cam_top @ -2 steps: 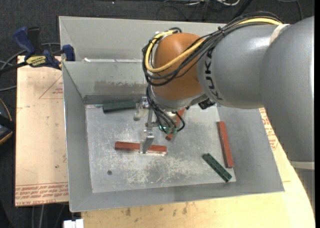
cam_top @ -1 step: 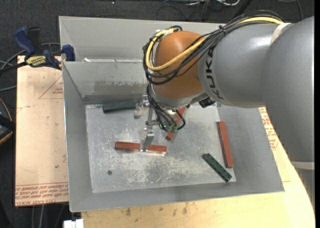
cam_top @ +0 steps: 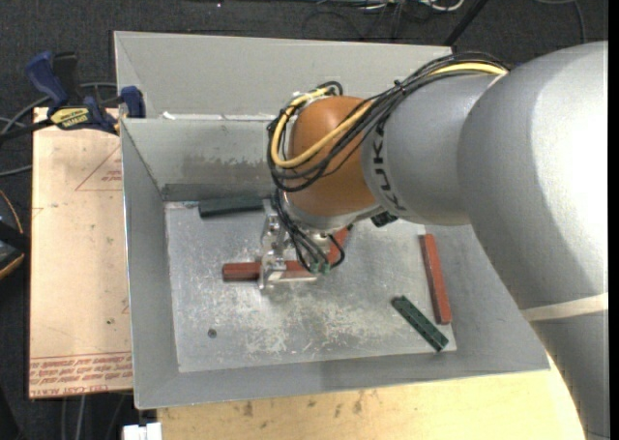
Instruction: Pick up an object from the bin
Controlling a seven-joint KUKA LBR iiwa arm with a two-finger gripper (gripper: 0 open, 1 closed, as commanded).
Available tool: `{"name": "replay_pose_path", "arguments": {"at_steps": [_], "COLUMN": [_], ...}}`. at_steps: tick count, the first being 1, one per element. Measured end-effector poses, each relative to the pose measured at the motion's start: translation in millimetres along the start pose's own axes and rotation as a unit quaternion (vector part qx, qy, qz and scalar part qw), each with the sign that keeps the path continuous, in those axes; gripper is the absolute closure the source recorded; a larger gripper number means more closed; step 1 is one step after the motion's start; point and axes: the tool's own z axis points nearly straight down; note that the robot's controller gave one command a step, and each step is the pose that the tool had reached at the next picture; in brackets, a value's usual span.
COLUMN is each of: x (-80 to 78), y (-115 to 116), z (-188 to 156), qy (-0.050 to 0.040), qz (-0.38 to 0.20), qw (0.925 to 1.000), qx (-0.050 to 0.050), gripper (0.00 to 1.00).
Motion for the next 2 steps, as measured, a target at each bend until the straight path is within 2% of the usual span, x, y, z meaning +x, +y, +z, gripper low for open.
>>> {"name": "replay_pose_path", "arguments": {"at_steps": [1, 2], "x": [0.0, 2.3], "y": [0, 2], "z": [0, -136], "qy": [0.0, 0.0092], "qz": [0.0, -0.039], "qw": [1.0, 0.9992], "qx": [0.0, 0.003], "gripper": [1.0, 1.0]}}
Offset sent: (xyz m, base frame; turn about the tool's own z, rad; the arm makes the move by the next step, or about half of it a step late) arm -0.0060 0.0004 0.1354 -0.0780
